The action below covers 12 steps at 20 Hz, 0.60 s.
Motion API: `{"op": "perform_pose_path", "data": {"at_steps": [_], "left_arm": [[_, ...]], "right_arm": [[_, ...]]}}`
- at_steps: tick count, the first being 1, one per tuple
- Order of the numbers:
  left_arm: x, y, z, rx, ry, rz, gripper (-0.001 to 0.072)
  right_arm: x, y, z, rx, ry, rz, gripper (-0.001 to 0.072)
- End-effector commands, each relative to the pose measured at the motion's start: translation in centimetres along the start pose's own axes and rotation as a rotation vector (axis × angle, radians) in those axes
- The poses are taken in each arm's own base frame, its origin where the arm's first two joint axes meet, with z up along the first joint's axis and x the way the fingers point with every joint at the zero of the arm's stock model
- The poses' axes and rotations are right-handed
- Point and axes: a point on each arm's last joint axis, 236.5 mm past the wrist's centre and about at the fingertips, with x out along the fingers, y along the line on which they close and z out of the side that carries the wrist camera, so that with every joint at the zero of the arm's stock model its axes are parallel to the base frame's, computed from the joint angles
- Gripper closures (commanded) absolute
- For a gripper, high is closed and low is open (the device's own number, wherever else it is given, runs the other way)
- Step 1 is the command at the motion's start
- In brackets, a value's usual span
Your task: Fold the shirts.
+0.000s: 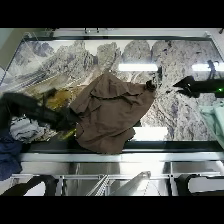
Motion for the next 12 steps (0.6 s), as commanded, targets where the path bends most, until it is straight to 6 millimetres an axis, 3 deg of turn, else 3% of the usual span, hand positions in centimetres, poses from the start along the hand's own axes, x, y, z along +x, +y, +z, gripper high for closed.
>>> {"op": "perform_pose_path", "data": {"at_steps": [1, 7, 12], "left_arm": [[2.7, 3.1, -2.5, -0.112, -0.034, 0.034, -0.0005], [3.1, 4.7, -0.6, -0.141, -0.131, 0.067, -0.0004], [4.9, 6.6, -1.0, -0.219, -0.051, 0.079, 0.0013]], "right_arm": [[3.7, 0.4, 0.4, 0.022, 0.093, 0.001, 0.0243], [10.2, 0.4, -1.2, 0.033, 0.213, -0.021, 0.0243], [12.8, 0.8, -2.9, 0.031, 0.255, -0.027, 0.0245]]}}
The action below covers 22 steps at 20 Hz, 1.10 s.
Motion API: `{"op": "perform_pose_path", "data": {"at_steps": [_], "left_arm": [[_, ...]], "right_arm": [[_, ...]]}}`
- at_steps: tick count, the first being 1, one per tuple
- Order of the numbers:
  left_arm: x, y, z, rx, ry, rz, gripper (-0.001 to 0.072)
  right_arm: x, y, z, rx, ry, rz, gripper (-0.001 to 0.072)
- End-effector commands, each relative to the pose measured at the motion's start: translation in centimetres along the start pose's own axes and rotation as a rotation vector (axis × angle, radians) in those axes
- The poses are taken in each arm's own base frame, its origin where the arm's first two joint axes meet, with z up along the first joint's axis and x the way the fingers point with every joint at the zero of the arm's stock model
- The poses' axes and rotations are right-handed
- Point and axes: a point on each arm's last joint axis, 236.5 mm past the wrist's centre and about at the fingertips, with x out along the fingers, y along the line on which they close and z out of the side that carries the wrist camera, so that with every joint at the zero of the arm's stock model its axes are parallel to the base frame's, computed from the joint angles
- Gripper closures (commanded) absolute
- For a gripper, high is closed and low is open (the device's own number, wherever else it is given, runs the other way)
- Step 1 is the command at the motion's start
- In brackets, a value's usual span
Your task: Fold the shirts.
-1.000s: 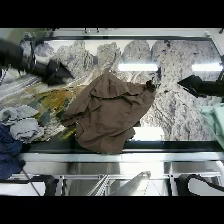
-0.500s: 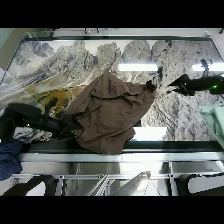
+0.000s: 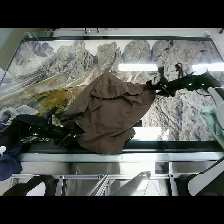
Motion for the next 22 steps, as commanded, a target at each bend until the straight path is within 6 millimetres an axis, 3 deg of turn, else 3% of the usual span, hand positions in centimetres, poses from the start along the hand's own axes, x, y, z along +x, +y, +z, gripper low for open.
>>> {"op": "perform_pose_path", "data": {"at_steps": [1, 4, 5, 6, 7, 9, 11, 15, 18, 22], "left_arm": [[1.5, 1.4, 0.1, -0.048, 0.045, 0.013, 0.0013], [3.1, 2.1, -0.5, -0.060, 0.095, 0.026, 0.0015], [3.6, 2.1, -0.4, -0.058, 0.096, 0.031, 0.0093], [4.0, 1.9, -0.2, -0.035, 0.097, 0.041, 0.0396], [4.2, 1.2, 0.1, 0.018, 0.100, 0.043, 0.0680], [3.9, -1.1, 1.5, 0.109, 0.076, 0.037, 0.0690], [2.4, -3.9, 4.5, 0.196, 0.003, 0.026, 0.0690], [-4.4, -5.8, 13.6, 0.320, -0.207, 0.136, 0.0690], [-7.6, -7.5, 18.5, 0.382, -0.200, 0.169, 0.0690], [-8.8, -11.4, 23.9, 0.493, -0.205, 0.166, 0.0689]], "right_arm": [[1.9, 0.3, -0.4, -0.003, 0.022, -0.010, 0.0250], [2.1, 0.8, -0.2, -0.017, 0.012, -0.011, 0.0471], [2.1, 1.0, -0.2, -0.021, 0.014, -0.009, 0.0579], [2.2, 1.1, -0.3, -0.025, 0.015, -0.009, 0.0663], [2.1, 1.2, -0.3, -0.028, 0.017, -0.009, 0.0687], [1.6, 1.4, -0.6, -0.030, 0.028, -0.002, 0.0688], [-0.3, 0.8, -0.7, -0.017, 0.031, -0.033, 0.0689], [-7.5, -5.7, -3.8, 0.035, 0.074, -0.364, 0.0691], [-10.8, -7.1, -9.0, 0.104, 0.041, -0.440, 0.0691], [-10.9, -7.0, -18.7, 0.244, -0.041, -0.448, 0.0689]]}}
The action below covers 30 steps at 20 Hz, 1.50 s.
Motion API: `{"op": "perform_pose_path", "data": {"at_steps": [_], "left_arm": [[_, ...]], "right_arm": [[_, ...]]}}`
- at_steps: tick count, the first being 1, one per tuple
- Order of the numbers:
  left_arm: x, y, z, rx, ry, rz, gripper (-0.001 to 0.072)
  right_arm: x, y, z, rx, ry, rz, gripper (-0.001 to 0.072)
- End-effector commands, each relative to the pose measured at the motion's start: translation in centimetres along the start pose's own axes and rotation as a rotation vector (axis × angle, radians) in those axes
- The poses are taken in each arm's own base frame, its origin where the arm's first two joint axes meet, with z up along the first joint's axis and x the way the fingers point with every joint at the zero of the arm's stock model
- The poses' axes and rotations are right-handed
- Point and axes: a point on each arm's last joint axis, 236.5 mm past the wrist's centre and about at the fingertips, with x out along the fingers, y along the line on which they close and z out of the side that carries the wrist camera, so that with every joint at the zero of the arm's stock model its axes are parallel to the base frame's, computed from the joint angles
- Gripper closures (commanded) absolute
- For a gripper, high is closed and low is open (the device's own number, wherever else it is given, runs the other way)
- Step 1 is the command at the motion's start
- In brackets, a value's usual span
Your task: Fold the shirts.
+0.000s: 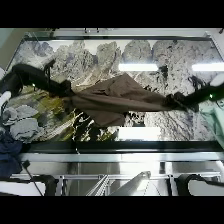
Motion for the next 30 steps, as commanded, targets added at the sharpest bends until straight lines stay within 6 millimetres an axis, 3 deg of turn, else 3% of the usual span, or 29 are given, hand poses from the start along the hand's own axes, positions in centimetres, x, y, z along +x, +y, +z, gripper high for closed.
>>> {"op": "perform_pose_path", "data": {"at_steps": [1, 3, 5, 8, 9, 10, 11, 14, 16, 18, 20, 23, 26, 30], "left_arm": [[-0.7, -0.7, 4.8, 0.098, -0.002, 0.009, 0.0688], [0.3, -2.0, 4.2, 0.143, 0.085, -0.012, 0.0690], [1.6, -3.0, 2.3, 0.172, 0.200, -0.031, 0.0691], [2.4, -3.7, 1.7, 0.188, 0.230, -0.036, 0.0689], [2.4, -3.8, 1.7, 0.188, 0.232, -0.037, 0.0497], [2.2, -3.8, 1.2, 0.187, 0.252, -0.039, 0.0203], [1.8, -3.5, 0.6, 0.148, 0.280, -0.036, -0.0006], [-0.7, -2.1, -1.1, 0.057, 0.315, -0.024, -0.0006], [-2.5, -1.2, -4.4, -0.014, 0.340, -0.026, -0.0006], [-2.9, -0.2, -8.7, -0.099, 0.352, -0.029, -0.0005], [-1.5, 0.1, -12.4, -0.175, 0.344, -0.045, -0.0005], [2.0, -1.7, -15.3, -0.216, 0.315, -0.155, 0.0013], [5.1, -3.5, -15.0, -0.228, 0.292, -0.229, 0.0013], [9.2, -4.2, -14.0, -0.184, 0.341, -0.208, 0.0013]], "right_arm": [[0.8, -2.8, -7.4, 0.120, -0.068, -0.052, 0.0689], [1.5, -2.3, -9.5, 0.137, -0.132, -0.001, 0.0688], [0.9, -0.6, -9.4, 0.116, -0.207, 0.071, 0.0686], [0.0, 0.7, -9.2, 0.113, -0.239, 0.118, 0.0667], [0.0, 0.7, -9.2, 0.114, -0.236, 0.121, 0.0488], [0.0, 0.7, -9.2, 0.114, -0.236, 0.120, 0.0189], [-0.1, 0.7, -9.1, 0.099, -0.240, 0.118, 0.0103], [-3.0, 0.5, -6.4, -0.002, -0.330, 0.104, 0.0105], [-6.4, -0.7, -3.0, -0.045, -0.419, 0.083, 0.0105], [-7.4, -2.5, -0.7, -0.055, -0.399, 0.060, 0.0105], [-5.8, -4.1, -0.1, -0.066, -0.271, 0.062, 0.0106], [-1.9, -4.2, -2.1, -0.105, -0.043, 0.129, 0.0106], [0.1, -2.9, -3.0, -0.056, 0.054, 0.236, 0.0106], [-0.5, 0.0, -2.6, -0.086, 0.031, 0.359, 0.0106]]}}
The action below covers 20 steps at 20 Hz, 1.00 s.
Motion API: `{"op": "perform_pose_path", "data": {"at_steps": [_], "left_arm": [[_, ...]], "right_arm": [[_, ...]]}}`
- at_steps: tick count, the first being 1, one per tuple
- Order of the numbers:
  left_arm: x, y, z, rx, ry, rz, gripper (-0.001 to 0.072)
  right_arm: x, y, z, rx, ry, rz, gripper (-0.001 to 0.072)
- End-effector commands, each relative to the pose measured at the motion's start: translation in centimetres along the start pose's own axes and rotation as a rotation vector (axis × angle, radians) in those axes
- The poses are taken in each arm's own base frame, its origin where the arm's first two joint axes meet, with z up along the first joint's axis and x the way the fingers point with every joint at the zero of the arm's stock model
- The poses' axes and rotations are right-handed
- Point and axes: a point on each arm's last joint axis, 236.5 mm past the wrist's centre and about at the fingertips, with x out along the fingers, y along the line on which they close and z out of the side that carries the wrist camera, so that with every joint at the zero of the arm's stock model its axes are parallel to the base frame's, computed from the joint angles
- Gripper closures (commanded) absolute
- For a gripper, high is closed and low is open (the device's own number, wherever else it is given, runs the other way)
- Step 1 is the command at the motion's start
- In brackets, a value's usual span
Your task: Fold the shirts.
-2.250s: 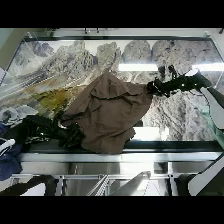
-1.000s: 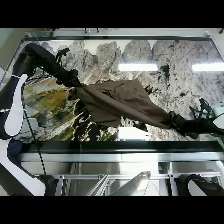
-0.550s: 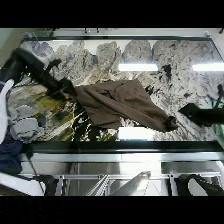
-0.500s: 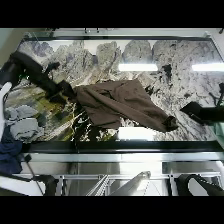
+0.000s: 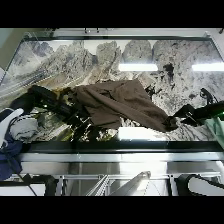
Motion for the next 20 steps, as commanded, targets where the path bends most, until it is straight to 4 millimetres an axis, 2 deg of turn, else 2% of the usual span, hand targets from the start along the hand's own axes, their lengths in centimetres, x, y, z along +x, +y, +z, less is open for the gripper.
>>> {"op": "perform_pose_path", "data": {"at_steps": [1, 5, 6, 8, 10, 12, 13, 15, 17, 20], "left_arm": [[3.1, -0.9, 2.3, 0.034, 0.005, -0.003, 0.0013], [3.9, -2.9, 4.9, 0.103, -0.010, -0.005, 0.0014], [3.9, -3.1, 5.1, 0.117, -0.012, -0.007, 0.0014], [3.7, -3.1, 4.2, 0.149, 0.023, -0.014, 0.0014], [2.6, -2.1, 2.4, 0.138, 0.043, -0.027, 0.0013], [0.9, 0.0, 1.3, 0.086, 0.005, -0.033, 0.0013], [-0.1, 1.3, 1.3, 0.053, -0.049, -0.033, 0.0014], [-2.0, 3.4, 2.7, -0.045, -0.194, -0.060, 0.0014], [-3.4, 3.9, 3.9, -0.079, -0.293, -0.115, 0.0013], [-3.2, 4.2, 5.1, -0.078, -0.306, -0.107, 0.0015]], "right_arm": [[0.2, 2.8, -0.1, -0.029, 0.018, 0.132, 0.0106], [-0.3, 3.5, -1.2, -0.058, 0.052, 0.154, 0.0107], [-0.4, 3.7, -1.4, -0.063, 0.056, 0.156, 0.0106], [-0.7, 3.9, -1.5, -0.068, 0.056, 0.158, 0.0107], [-0.9, 4.0, -1.4, -0.073, 0.048, 0.156, 0.0106], [-0.9, 4.0, -1.4, -0.078, 0.045, 0.157, 0.0106], [-0.9, 4.0, -1.4, -0.078, 0.045, 0.156, 0.0106], [-0.9, 4.0, -1.4, -0.078, 0.043, 0.156, 0.0106], [-0.9, 4.0, -1.3, -0.078, 0.043, 0.156, 0.0106], [-1.0, 4.5, -1.2, -0.074, 0.035, 0.174, 0.0106]]}}
